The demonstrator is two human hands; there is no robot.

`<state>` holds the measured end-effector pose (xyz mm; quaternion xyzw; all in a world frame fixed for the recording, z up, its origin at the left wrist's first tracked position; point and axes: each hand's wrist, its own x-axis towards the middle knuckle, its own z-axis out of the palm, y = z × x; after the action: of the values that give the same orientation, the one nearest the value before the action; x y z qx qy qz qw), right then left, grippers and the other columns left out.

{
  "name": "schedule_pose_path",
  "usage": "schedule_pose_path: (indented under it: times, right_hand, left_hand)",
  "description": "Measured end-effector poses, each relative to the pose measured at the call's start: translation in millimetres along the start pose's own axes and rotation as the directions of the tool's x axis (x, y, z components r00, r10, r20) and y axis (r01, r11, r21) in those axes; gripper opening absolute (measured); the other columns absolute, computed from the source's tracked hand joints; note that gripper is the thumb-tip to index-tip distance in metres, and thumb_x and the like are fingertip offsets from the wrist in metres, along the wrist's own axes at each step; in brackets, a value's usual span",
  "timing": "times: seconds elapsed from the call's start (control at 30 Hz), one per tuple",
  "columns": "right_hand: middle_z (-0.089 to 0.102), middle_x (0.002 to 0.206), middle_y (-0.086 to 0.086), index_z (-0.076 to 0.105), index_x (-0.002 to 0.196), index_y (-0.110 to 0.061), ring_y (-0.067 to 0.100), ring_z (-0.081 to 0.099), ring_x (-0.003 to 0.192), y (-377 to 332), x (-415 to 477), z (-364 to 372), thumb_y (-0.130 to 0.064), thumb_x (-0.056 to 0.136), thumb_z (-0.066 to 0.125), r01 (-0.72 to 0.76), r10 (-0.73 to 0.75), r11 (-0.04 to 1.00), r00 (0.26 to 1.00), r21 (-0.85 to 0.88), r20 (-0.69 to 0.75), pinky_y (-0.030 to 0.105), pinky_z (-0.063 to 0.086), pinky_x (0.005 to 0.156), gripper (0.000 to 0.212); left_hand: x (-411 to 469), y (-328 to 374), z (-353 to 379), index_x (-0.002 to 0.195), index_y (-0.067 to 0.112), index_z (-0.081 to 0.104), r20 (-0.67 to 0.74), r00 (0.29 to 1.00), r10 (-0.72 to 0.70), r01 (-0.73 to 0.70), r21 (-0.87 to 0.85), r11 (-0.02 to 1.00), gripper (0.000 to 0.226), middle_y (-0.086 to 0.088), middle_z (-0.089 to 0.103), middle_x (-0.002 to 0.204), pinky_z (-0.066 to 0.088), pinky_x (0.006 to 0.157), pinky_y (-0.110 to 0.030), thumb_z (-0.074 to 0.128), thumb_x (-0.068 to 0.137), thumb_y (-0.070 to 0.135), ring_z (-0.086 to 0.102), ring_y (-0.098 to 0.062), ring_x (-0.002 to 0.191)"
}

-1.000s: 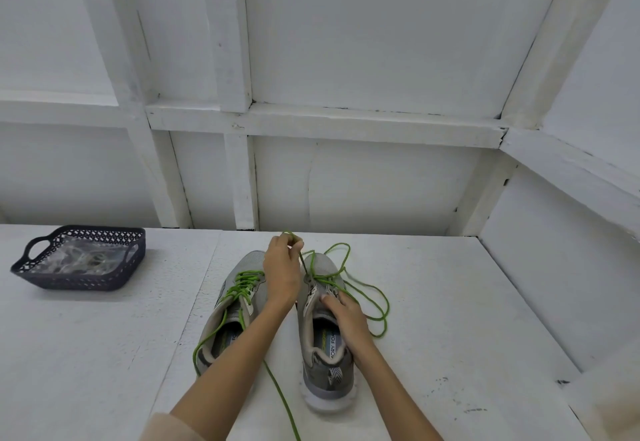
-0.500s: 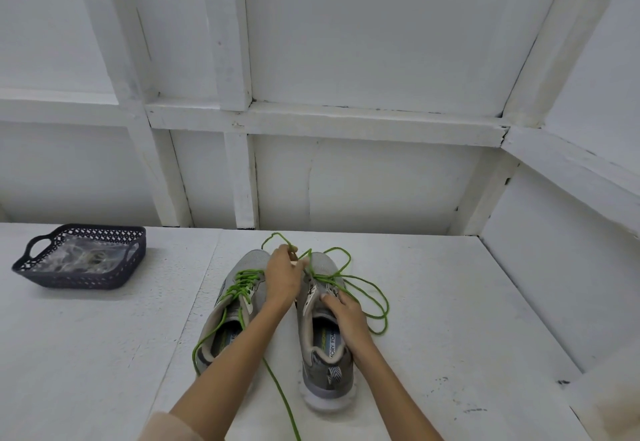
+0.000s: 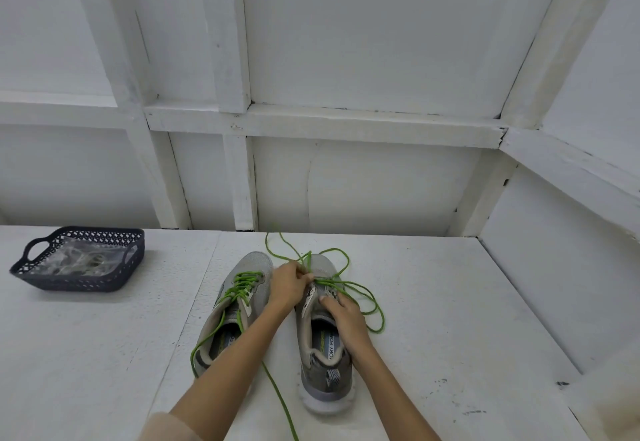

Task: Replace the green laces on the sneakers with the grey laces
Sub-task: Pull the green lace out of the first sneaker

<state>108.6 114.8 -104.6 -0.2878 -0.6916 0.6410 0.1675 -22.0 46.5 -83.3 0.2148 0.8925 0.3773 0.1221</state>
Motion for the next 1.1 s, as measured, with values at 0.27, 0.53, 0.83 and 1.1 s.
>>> schedule_pose_path:
  times: [0.27, 0.53, 0.83, 1.1]
  right_hand:
    - [0.069, 0.098, -0.006, 0.07, 0.099, -0.025, 0.01, 0.063, 0.093, -2, -2, -1, -0.029, 0.093, 0.059, -0.024, 0.024, 0.999, 1.0, -0.023, -0.01, 0.019, 0.043, 0.071, 0.014]
    - [0.069, 0.1, -0.003, 0.07, 0.098, -0.024, 0.012, 0.063, 0.094, -2, -2, 0, -0.03, 0.092, 0.059, -0.033, 0.032, 0.999, 0.999, -0.038, -0.011, 0.026, 0.047, 0.078, 0.014]
    - [0.068, 0.096, -0.01, 0.067, 0.093, -0.032, 0.007, 0.062, 0.092, -8, -5, 0, -0.028, 0.093, 0.06, -0.028, 0.028, 0.999, 0.999, -0.029, -0.023, 0.021, 0.045, 0.074, 0.008]
    - [0.069, 0.097, -0.008, 0.069, 0.1, -0.026, 0.003, 0.062, 0.09, -10, -8, -1, -0.028, 0.093, 0.058, -0.032, 0.032, 0.999, 0.999, -0.019, -0.012, 0.015, 0.043, 0.068, 0.013]
  left_hand:
    - [7, 14, -18, 0.102, 0.005, 0.059, -0.406, 0.914, -0.005, -0.134, -0.313, 0.94, 0.017, -0.009, 0.06, 0.098, 0.035, 0.072, -0.028, 0.061, 0.094, 0.019, 0.056, -0.024, 0.089]
    - [9, -2, -5, 0.1, -0.001, 0.06, 0.012, 1.0, 0.015, -0.015, 0.031, 0.999, 0.018, -0.015, 0.064, 0.098, 0.035, 0.068, -0.03, 0.058, 0.094, 0.016, 0.052, -0.024, 0.084]
    - [3, -3, 0, 0.104, 0.006, 0.054, 0.04, 0.995, -0.089, 0.096, -0.238, 0.967, 0.027, -0.008, 0.061, 0.094, 0.044, 0.075, -0.033, 0.066, 0.09, 0.026, 0.059, -0.026, 0.09]
    - [-4, 3, -3, 0.087, 0.008, 0.056, -0.366, 0.925, -0.098, -0.05, -0.376, 0.925, 0.011, -0.005, 0.06, 0.084, 0.034, 0.067, -0.029, 0.057, 0.096, 0.016, 0.056, -0.024, 0.08]
